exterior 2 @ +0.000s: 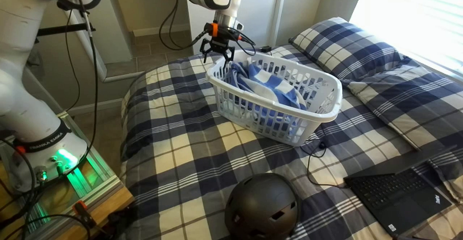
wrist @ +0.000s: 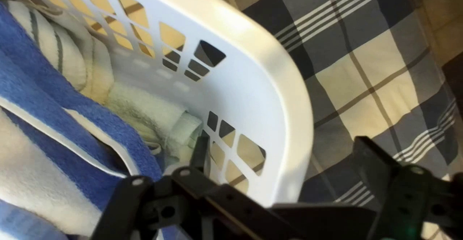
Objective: Move the laundry basket to the right
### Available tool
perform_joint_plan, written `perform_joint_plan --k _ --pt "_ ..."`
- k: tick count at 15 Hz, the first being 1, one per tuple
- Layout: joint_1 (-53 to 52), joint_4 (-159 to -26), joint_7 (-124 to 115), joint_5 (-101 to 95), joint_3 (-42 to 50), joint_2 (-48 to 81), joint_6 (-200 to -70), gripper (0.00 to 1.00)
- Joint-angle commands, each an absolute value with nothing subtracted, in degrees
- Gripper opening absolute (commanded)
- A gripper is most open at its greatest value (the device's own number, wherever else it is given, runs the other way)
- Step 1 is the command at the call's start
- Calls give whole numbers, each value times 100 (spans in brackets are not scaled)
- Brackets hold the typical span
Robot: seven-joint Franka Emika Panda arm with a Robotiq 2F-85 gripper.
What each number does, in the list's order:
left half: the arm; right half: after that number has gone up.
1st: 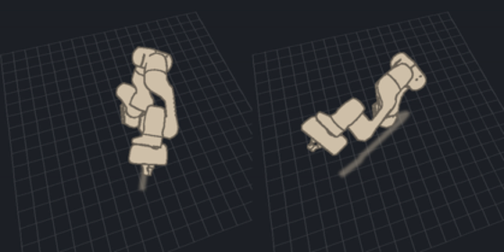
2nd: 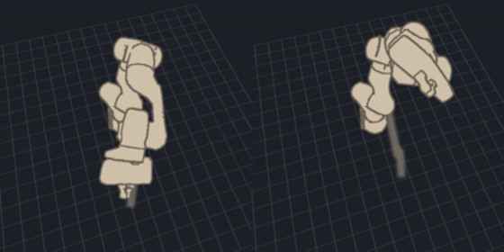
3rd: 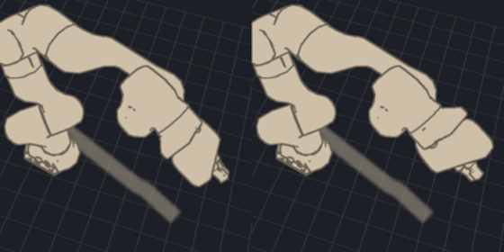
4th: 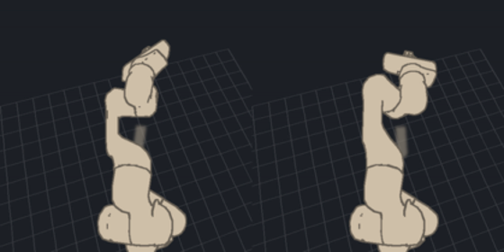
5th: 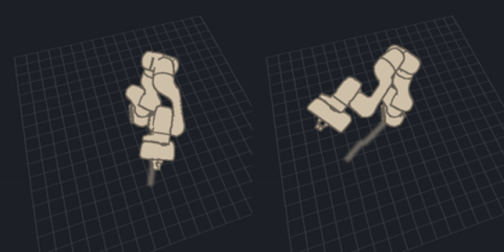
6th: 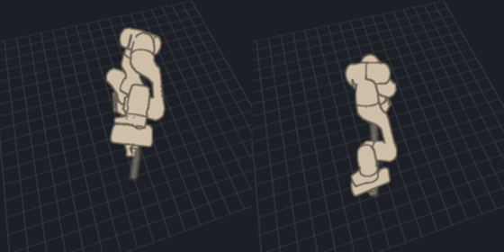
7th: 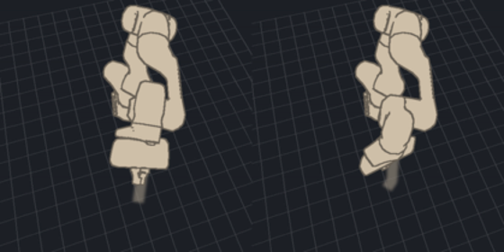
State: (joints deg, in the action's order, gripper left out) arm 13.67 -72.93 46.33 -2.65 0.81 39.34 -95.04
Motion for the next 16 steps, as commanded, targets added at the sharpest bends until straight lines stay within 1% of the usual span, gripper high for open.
perform_joint_plan --k 1,5,6,12,16 --pt "1466 -8237 4687 181 -119 3336 -10151 100" --pt "1419 -8600 4217 555 -62 3220 -11048 100" --pt "1381 -8110 4409 354 -48 3501 -10616 100" --pt "1395 -8327 4260 429 -48 3414 -10885 100" --pt "1246 -7996 3651 467 -43 3747 -11198 100"
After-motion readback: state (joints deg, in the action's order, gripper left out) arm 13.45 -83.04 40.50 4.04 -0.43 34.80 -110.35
